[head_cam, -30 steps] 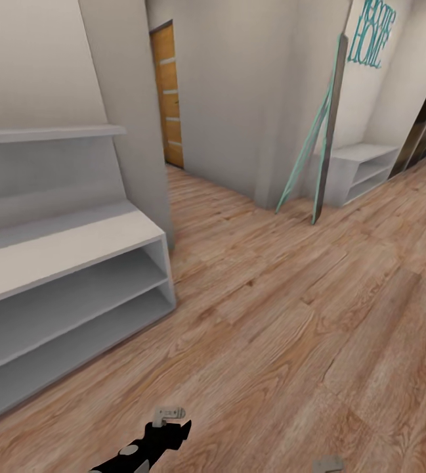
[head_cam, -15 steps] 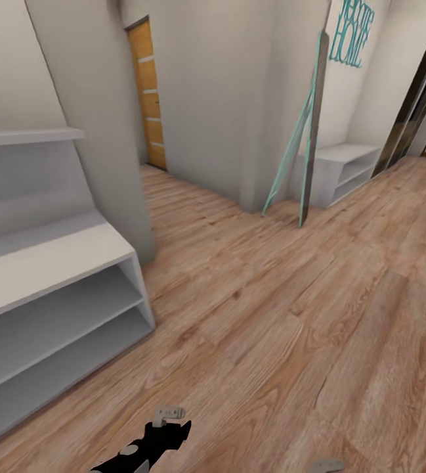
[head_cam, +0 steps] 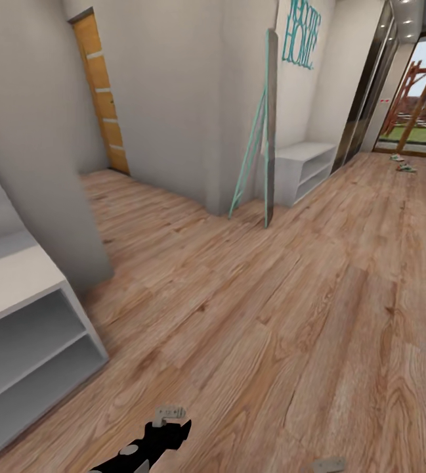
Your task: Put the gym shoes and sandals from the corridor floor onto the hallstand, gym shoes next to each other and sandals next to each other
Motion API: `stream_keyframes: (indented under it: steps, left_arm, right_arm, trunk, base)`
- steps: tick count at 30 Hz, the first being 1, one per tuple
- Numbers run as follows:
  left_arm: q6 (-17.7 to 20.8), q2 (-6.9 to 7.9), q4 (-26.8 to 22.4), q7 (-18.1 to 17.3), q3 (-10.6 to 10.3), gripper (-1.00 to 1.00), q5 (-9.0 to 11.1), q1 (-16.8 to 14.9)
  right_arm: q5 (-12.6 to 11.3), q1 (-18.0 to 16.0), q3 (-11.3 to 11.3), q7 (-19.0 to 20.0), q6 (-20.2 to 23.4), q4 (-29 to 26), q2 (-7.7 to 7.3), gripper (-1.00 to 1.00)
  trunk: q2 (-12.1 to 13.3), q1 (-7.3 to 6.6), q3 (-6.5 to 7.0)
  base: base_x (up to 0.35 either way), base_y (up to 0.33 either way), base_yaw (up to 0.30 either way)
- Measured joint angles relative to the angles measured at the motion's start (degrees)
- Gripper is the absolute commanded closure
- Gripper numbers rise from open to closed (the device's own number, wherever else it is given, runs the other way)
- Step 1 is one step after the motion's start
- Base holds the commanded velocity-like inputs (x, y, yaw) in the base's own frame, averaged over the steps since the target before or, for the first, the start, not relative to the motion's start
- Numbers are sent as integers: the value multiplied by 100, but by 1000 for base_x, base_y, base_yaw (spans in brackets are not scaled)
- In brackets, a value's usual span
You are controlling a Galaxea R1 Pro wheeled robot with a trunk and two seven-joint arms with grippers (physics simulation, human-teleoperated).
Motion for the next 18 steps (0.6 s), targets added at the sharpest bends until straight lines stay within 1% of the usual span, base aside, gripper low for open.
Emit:
stream_keyframes:
  steps: [18]
  left_arm:
    - [0, 0, -4, 1, 0, -100, 0, 0]
  right_arm:
    - [0, 42, 4, 1, -8, 2, 6, -100]
  trunk:
    - [0, 0, 0]
  base:
    - [274, -207, -286]
